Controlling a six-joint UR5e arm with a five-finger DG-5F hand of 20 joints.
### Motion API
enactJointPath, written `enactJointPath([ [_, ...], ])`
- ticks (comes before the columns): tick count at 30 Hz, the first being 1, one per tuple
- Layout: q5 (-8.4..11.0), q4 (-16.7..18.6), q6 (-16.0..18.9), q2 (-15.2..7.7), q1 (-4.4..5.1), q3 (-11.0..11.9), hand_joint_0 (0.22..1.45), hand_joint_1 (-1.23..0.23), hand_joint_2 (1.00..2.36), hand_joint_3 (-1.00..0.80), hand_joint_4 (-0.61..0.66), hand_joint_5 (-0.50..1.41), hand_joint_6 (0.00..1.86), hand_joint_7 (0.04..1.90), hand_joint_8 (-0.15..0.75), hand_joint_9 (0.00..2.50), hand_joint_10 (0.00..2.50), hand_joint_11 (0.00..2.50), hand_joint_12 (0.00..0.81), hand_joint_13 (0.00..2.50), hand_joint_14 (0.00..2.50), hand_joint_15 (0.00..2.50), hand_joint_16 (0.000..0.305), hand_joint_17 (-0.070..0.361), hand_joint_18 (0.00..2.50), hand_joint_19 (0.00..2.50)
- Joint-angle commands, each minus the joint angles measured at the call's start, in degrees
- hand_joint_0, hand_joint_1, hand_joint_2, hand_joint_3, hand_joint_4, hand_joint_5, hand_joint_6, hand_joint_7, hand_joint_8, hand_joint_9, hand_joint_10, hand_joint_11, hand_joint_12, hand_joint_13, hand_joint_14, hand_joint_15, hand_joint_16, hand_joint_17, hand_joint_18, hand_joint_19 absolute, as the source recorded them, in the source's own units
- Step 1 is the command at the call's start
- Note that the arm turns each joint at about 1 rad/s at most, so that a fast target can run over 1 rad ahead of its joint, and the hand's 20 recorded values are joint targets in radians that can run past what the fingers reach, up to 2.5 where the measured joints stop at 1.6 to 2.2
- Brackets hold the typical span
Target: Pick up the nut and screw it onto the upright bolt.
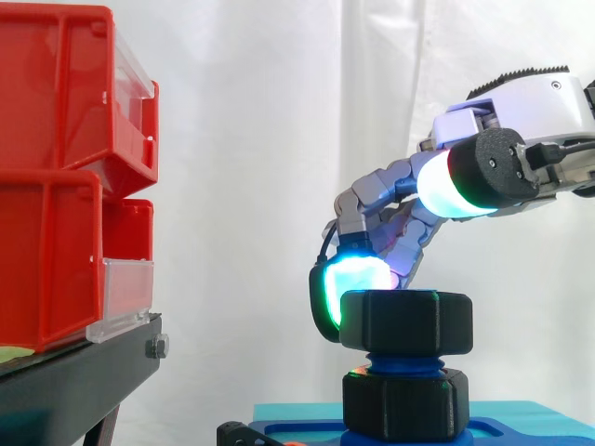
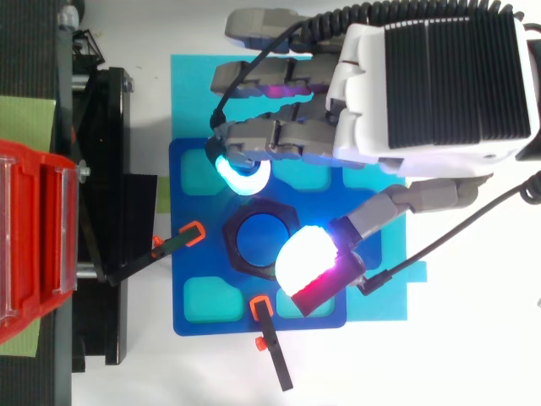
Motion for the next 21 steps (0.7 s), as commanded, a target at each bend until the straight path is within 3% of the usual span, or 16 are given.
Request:
enactJointPath([
  [1, -0.58, 0.0, 0.1, 0.1, -0.17, 0.5, 0.53, -0.19, 1.00, -0.50, 0.27, -0.06, 0.50, 1.13, 0.267, 0.74, 0.00, 0.00, 0.295, 0.40, 0.00, 0.00, 0.026, 0.059, 0.00, 0.00],
  [11, -1.28, -1.3, 0.0, 0.1, -0.34, 2.8, 0.52, -0.17, 1.00, -0.50, 0.23, -0.11, 0.50, 0.83, 0.257, 0.72, 0.00, 0.00, 0.308, 0.39, 0.00, 0.00, 0.028, 0.064, 0.00, 0.00],
  [19, -0.93, 0.6, 0.1, 0.0, 0.54, 2.8, 0.52, -0.17, 1.00, -0.50, 0.22, -0.12, 0.50, 0.77, 0.249, 0.70, 0.00, 0.00, 0.311, 0.38, 0.00, 0.00, 0.029, 0.066, 0.00, 0.00],
  [21, -0.84, 0.8, 0.1, 0.0, 1.15, 2.8, 0.52, -0.17, 1.00, -0.50, 0.22, -0.12, 0.50, 0.77, 0.249, 0.70, 0.00, 0.00, 0.312, 0.38, 0.00, 0.00, 0.029, 0.066, 0.00, 0.00],
])
